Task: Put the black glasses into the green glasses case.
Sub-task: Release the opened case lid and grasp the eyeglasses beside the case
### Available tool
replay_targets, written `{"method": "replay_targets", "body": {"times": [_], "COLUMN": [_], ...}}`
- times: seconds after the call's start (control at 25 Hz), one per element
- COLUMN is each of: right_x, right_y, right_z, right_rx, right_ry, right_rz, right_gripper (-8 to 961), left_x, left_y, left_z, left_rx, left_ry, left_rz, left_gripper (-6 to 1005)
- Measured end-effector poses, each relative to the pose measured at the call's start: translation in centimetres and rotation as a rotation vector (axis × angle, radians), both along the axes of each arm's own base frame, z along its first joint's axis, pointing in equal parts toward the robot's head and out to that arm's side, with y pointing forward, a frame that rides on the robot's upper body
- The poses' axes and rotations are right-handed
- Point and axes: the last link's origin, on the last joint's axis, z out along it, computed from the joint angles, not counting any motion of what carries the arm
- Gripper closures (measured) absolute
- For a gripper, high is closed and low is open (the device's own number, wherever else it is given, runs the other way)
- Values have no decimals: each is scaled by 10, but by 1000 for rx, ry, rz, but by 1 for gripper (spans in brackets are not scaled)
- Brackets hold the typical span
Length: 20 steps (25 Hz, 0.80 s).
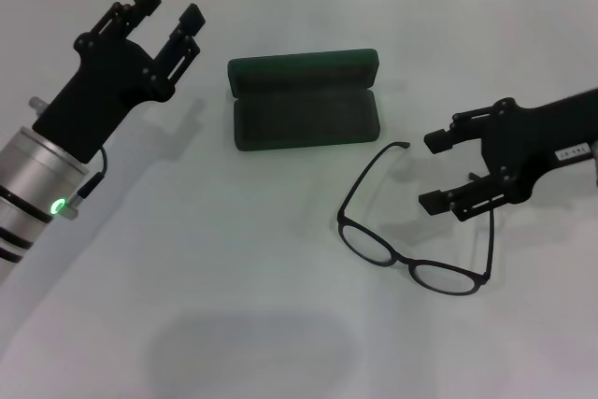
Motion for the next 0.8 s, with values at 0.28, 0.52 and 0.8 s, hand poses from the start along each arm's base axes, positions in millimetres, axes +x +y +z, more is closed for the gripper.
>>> {"method": "replay_targets", "body": {"times": [0.28,0.52,0.8], "right_x": [-53,-69,-77], "right_y": [-10,-11,-12], "right_z": [1,-16,-37], "right_rx": [-53,-89,-104], "right_ry": [-376,-485,-546], "right_rz": [-11,-14,23], "right_gripper": [124,137,164], "left_x": [-7,-13,-17], "left_y": [-2,-2,0], "left_z": [8,10,12], "left_rx": [52,69,79], "left_ry": [-32,-43,-46], "left_rz": [38,80,109], "left_gripper": [402,402,402]}}
